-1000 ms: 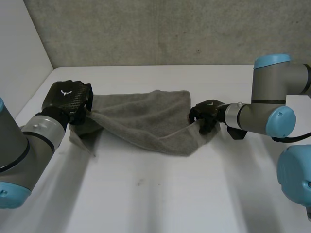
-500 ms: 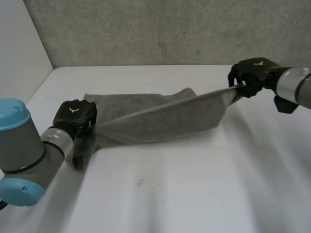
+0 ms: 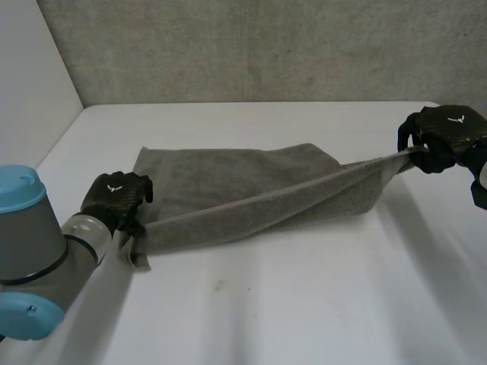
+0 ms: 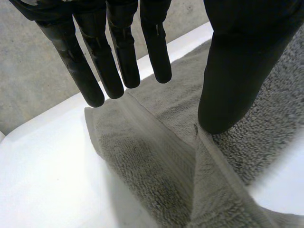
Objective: Fold the towel.
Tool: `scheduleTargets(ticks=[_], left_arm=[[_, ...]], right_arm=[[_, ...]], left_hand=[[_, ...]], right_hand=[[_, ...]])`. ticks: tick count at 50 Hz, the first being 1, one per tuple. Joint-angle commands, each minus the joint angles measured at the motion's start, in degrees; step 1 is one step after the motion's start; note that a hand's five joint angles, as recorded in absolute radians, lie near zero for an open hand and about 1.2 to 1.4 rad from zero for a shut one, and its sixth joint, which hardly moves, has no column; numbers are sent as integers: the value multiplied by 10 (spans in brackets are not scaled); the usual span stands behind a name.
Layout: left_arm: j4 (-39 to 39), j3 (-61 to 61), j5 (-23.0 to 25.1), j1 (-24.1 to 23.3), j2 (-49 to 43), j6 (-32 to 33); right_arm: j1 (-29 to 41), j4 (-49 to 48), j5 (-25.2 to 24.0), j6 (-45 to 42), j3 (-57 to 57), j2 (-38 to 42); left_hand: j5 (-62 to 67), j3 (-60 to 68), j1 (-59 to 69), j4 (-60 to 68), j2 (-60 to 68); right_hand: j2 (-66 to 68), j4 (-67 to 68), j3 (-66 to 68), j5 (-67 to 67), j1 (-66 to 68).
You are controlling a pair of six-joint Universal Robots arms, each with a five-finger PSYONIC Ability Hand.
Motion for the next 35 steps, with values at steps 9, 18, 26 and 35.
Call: scheduleTargets(ticks=[9,18,26,35], left_arm=[[-6,-27,5,-9,9,-24],[-12,-33,6,-10,-5,-22],[-15,-30,-1,0,-22,-17],[-65,-17,-13,13,94,51]], right_arm=[[-9,-4,-6,-3,5,2],[-11,-14,-1,-3,9,2],[-31,-14,-5,-3,11,-6],[-40,-2,-10,-19,13,-66]], left_hand=[[45,45,45,46,46],[55,55,55,56,56],[419,418,418,419,419],[435,435,435,436,436]], right_hand=[[105,103,104,108,3],[105,103,104,108,3],[105,103,104,108,3],[105,103,104,108,3]])
